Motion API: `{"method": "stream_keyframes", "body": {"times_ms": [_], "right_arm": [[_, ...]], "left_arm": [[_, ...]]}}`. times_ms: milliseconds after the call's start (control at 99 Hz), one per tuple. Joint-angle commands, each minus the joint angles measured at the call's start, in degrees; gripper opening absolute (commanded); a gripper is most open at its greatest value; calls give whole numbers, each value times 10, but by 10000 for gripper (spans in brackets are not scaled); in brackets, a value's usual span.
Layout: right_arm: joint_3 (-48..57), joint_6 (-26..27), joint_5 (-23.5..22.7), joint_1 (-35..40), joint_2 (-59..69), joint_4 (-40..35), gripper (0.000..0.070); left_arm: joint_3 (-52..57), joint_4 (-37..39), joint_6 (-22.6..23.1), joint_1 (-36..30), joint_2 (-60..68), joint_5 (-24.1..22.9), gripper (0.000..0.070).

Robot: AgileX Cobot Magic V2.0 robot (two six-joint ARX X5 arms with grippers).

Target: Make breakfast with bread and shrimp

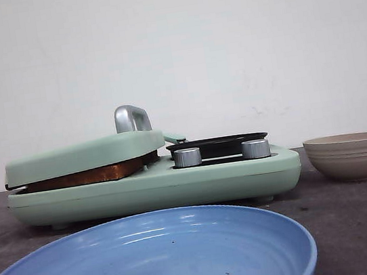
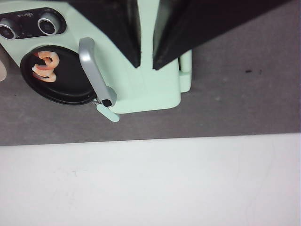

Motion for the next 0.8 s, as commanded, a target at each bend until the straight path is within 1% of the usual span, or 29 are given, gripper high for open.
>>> {"method": "stream_keyframes", "body": {"times_ms": [0,91,212,313,353,394,525,717,788], "right_arm": [[-18,-14,-1,23,-12,31,0],[-86,-14,-1,52,-53,103,0],[-216,-14,0,82,-127,221,0],[-318,-7,13,93,-181,287,0],[-352,-4,24,94,-197,299,0],[-382,3,32,94,-210,307,0],[-449,8,35,93,-242,311,0],[-472,10,43,93,-248,307,0],[-472,12,45,93,-248,305,0]], "left_arm": [[-11,-1,-18,-2,-5,7,0],[-47,14,-26,-2,-38,7,0],[-116,66,-64,-2,-118,5,0],[-165,79,-93,-2,-186,-42,0],[-181,72,-104,-2,-209,-54,0],[-195,60,-119,-2,-227,-56,0],[-222,5,-147,-2,-273,-57,0],[-224,-67,-148,-2,-289,-75,0],[-223,-84,-168,-2,-289,-75,0]]}}
